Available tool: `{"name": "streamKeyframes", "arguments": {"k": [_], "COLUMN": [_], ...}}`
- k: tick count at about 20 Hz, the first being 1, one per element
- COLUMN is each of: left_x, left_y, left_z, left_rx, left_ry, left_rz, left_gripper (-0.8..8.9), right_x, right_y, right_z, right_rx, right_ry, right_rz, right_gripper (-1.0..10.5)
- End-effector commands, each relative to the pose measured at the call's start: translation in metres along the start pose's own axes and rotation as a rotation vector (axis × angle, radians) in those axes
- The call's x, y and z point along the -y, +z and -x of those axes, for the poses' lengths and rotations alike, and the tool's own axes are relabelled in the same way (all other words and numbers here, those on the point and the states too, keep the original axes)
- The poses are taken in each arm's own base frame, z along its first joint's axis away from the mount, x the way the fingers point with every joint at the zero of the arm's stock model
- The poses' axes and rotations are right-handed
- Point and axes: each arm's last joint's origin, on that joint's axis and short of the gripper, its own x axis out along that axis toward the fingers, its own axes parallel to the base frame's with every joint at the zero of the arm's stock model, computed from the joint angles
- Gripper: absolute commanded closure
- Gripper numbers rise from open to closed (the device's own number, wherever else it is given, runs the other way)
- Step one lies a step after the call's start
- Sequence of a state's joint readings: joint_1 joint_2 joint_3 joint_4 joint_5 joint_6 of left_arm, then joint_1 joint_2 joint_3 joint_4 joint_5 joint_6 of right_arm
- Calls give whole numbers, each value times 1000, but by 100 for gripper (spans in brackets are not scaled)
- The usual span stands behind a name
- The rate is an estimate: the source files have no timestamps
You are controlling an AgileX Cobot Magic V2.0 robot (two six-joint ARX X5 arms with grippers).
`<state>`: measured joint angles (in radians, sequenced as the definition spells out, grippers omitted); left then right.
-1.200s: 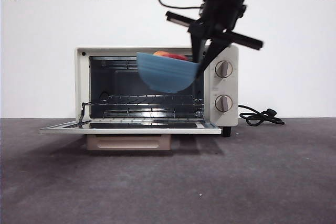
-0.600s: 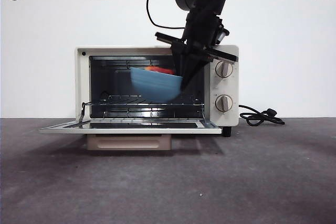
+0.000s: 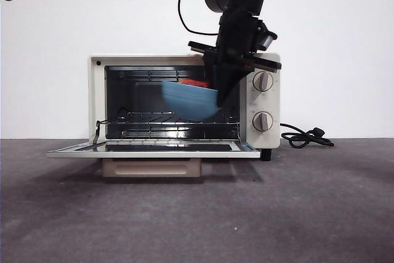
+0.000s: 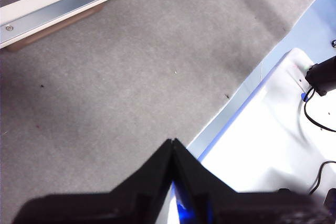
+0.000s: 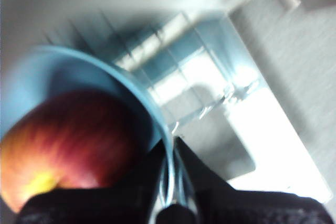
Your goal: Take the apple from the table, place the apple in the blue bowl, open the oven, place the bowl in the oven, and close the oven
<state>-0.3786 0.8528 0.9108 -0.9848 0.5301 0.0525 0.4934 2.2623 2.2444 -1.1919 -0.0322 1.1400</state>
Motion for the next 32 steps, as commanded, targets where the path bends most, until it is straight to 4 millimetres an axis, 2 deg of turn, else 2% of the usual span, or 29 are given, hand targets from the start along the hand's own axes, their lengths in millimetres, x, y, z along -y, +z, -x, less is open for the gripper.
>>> {"name": "streamKeyframes", "arguments": {"k": [1, 11, 17, 32], "left_x": [1, 0, 0, 0], "left_y": [-1, 0, 0, 0], "left_z": [1, 1, 1, 1], "left_rx": [2, 9, 9, 7], "left_ry": [-1, 0, 0, 0], "left_rz": [-20, -36, -38, -38], "left_gripper": [819, 819, 819, 819], "right_x": [0, -2, -3, -13], "right_y": [5, 7, 7, 5], "right_z": [-4, -4, -4, 34], "right_rx": [28, 45, 46, 131], "right_ry": [2, 24, 37, 77], "right_rz": [-65, -95, -83, 47], "right_gripper": [958, 932, 715, 725]}}
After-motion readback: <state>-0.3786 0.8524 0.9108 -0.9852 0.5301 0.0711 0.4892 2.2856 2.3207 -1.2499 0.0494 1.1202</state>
